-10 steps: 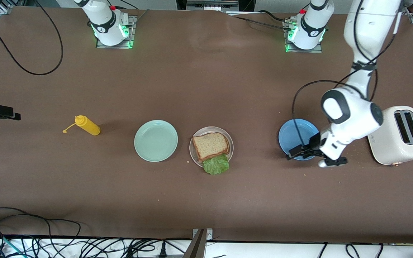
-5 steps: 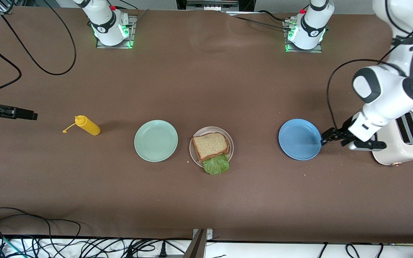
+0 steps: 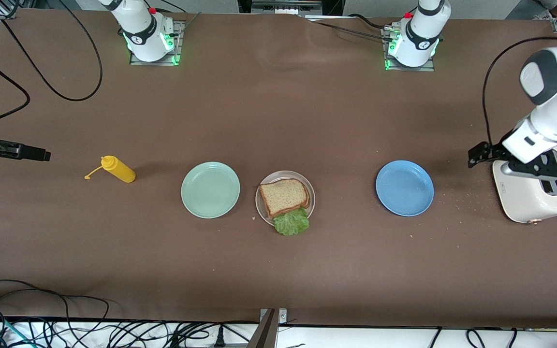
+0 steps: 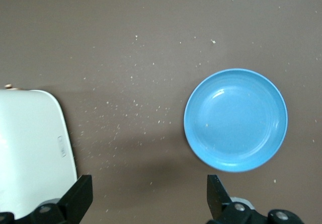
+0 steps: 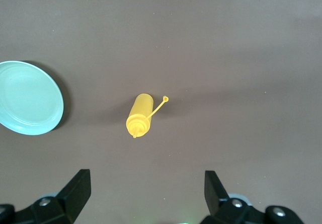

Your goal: Make sandwich on beige plate with both arms

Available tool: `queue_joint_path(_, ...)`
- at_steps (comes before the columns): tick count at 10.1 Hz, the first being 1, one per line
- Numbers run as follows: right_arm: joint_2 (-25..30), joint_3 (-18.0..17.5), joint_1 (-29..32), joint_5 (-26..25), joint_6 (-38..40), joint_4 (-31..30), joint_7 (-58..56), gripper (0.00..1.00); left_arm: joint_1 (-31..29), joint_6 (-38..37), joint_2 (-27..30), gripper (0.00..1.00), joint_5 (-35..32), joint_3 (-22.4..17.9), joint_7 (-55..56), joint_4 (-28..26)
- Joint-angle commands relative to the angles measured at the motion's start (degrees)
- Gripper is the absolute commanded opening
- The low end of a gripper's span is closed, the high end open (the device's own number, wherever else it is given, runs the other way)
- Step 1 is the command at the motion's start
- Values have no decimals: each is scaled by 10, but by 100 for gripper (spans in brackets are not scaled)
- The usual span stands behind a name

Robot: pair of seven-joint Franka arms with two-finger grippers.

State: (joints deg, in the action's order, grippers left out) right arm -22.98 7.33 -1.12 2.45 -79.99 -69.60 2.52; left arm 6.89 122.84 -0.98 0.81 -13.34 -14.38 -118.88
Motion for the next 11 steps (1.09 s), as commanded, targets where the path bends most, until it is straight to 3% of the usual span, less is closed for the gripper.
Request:
queue_joint_path(1, 13, -1, -4, -10, 14, -10, 61, 100, -19, -72, 26, 100, -27, 5, 11, 35)
queue_joint_path(5, 14, -1, -11, -5, 13, -9, 65, 100, -22, -190, 20, 100, -12, 14, 33, 156)
queue_joint_path(7, 21, -8, -11, -5, 11, -12, 61, 100, -48, -211, 17, 100, -18, 65, 35, 189)
queue_joint_path(10, 96, -20, -13, -10, -65, -135, 59, 100, -49, -265, 2, 100, -19, 100, 36, 241)
queue_joint_path(11, 101, -20, -13, -10, -69, -143, 60, 100, -49, -289, -3, 100, -19, 101, 35, 257)
